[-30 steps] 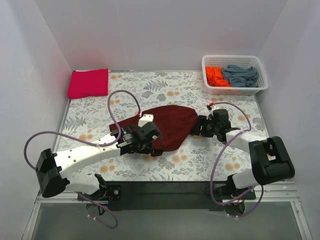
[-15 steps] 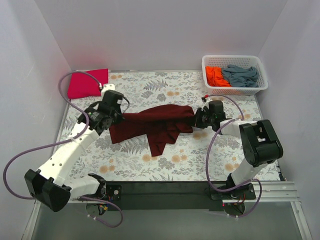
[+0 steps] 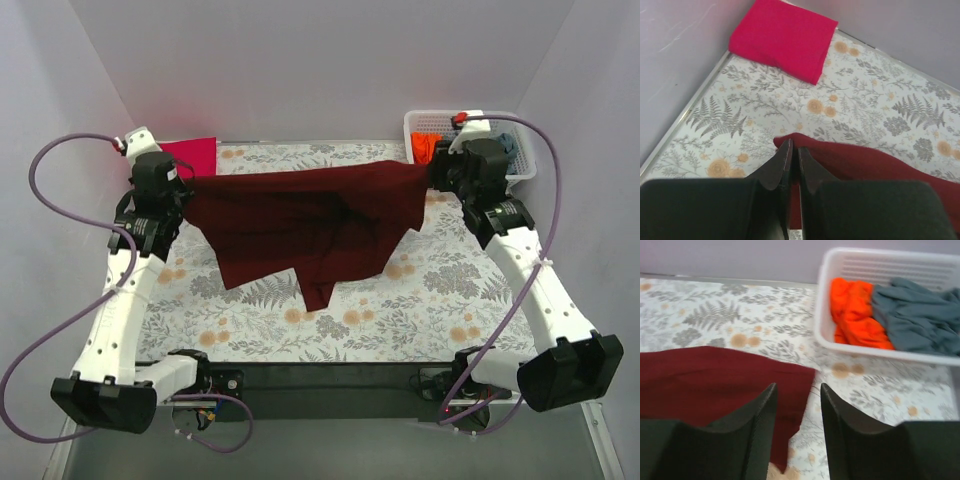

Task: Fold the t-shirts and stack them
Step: Flatten the tshirt out

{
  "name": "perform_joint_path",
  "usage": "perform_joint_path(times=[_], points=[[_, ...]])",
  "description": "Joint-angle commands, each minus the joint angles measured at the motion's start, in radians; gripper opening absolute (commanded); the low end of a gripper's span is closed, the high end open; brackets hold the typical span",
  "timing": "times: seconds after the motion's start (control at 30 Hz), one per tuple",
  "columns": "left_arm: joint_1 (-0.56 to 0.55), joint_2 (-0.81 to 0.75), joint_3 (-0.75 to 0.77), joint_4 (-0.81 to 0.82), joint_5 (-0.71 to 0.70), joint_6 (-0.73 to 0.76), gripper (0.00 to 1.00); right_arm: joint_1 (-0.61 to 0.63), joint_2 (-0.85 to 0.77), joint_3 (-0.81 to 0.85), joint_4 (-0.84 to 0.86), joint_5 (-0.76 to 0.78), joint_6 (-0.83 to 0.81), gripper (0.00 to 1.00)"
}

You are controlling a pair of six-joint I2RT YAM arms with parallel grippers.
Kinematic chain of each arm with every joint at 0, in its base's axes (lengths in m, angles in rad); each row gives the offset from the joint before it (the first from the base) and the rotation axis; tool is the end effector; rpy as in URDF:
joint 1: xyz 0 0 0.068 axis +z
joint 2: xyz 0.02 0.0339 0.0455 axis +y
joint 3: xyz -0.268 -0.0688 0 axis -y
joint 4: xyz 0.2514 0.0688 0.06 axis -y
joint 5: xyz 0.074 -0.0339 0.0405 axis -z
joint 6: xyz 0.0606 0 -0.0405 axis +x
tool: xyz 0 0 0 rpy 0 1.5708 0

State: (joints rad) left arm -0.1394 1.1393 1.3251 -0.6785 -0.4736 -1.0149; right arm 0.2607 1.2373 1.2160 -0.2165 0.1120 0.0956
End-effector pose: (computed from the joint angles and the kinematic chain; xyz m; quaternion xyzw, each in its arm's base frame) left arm 0.2580 -0.0083 0.4018 -0.4627 0.7045 -0.1036 0.5280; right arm 0.3064 0.0747 0.3897 -0.0302 0.7849 0.0661 0.6153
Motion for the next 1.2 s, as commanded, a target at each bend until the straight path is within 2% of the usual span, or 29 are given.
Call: perform_joint_path(times=[0.0,0.03,0.23,0.37,0.4,0.53,0.63,0.67,0.77,0.9,1.0,1.17], points=[[0.027,-0.133,-0.121,0.143,-0.037,0.059,0.00,-0.025,-0.002,-0.029,-0.170,0.210,-0.074,0.51],[0.027,-0.171,-0.197,0.195,-0.022,0.064,0.00,-0.026,-0.010,-0.051,-0.172,0.192,-0.071,0.53],[0.027,-0.184,-0.340,0.255,0.084,0.015,0.00,-0.024,0.033,-0.154,-0.161,-0.053,0.004,0.54],[0.027,-0.168,-0.426,0.299,0.072,-0.007,0.00,-0.025,0.056,-0.287,-0.051,-0.250,0.082,0.54],[0.027,-0.167,-0.453,0.307,0.067,-0.010,0.00,-0.021,0.054,-0.311,-0.023,-0.358,0.091,0.54],[0.027,-0.170,-0.498,0.338,0.046,-0.019,0.00,0.017,0.065,-0.420,0.051,-0.482,0.159,0.54],[0.027,-0.191,-0.532,0.361,0.044,-0.022,0.00,0.127,0.065,-0.478,0.055,-0.421,0.162,0.54],[0.027,-0.196,-0.535,0.362,0.050,-0.022,0.00,0.200,0.065,-0.489,0.054,-0.388,0.164,0.54],[0.027,-0.205,-0.540,0.361,0.046,-0.024,0.00,0.328,0.068,-0.519,0.049,-0.241,0.193,0.54],[0.027,-0.214,-0.544,0.361,0.044,-0.022,0.00,0.443,0.131,-0.495,0.025,-0.030,0.222,0.55],[0.027,-0.219,-0.544,0.361,0.041,-0.022,0.00,0.501,0.198,-0.440,-0.017,0.072,0.234,0.55],[0.027,-0.228,-0.547,0.362,0.035,-0.022,0.00,0.587,0.281,-0.371,-0.056,0.155,0.243,0.55]])
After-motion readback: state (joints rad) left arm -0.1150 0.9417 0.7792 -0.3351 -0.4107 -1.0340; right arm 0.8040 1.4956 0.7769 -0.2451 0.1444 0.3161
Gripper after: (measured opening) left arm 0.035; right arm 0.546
